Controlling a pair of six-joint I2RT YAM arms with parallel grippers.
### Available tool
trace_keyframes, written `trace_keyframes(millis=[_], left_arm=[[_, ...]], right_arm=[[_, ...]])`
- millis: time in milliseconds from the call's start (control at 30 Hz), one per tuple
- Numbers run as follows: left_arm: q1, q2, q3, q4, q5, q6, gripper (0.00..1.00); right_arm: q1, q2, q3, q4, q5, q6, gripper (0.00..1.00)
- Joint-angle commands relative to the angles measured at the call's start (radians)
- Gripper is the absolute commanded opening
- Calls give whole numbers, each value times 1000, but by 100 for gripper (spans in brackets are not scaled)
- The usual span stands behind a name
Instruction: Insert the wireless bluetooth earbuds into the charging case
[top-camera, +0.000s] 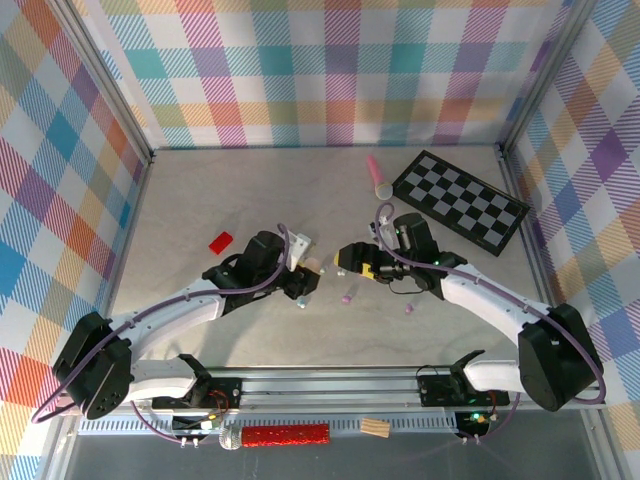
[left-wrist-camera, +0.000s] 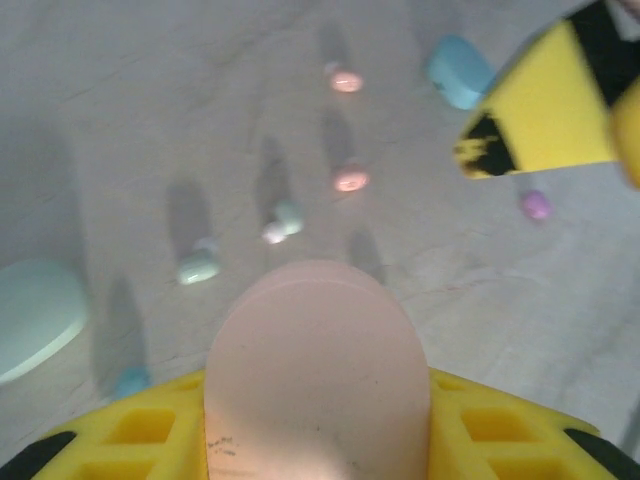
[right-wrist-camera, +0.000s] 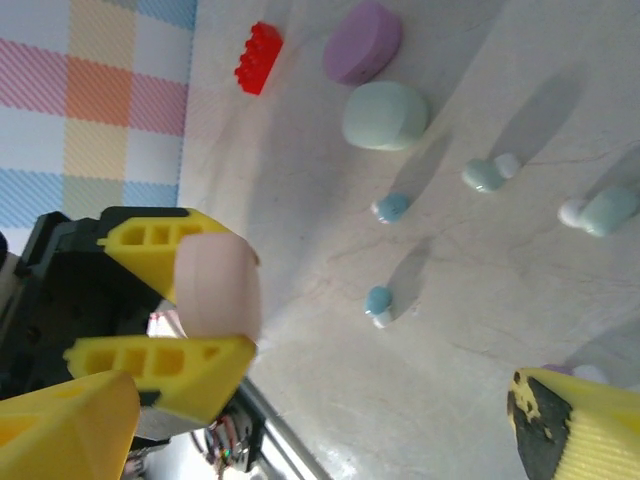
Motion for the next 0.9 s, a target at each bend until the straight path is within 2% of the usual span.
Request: trace_keyframes(millis=[0,267,400,567,867], left_arm=[[-19,9,8,76,140,107,42],[-27,20,9,133,218,161,43],[-30,33,18,129,208,167,43],[-32,32,19,130,182,171,43],[-35,36,11,145,142,170,43]], right_arm=[[-4,29,46,58,-113,72,90],[2,82,75,80,-230,85,80],[19,103,85,70,-260,67,71],[31,128,87,65,-283,64,53],[34,148,112,-7,-281,27,42]])
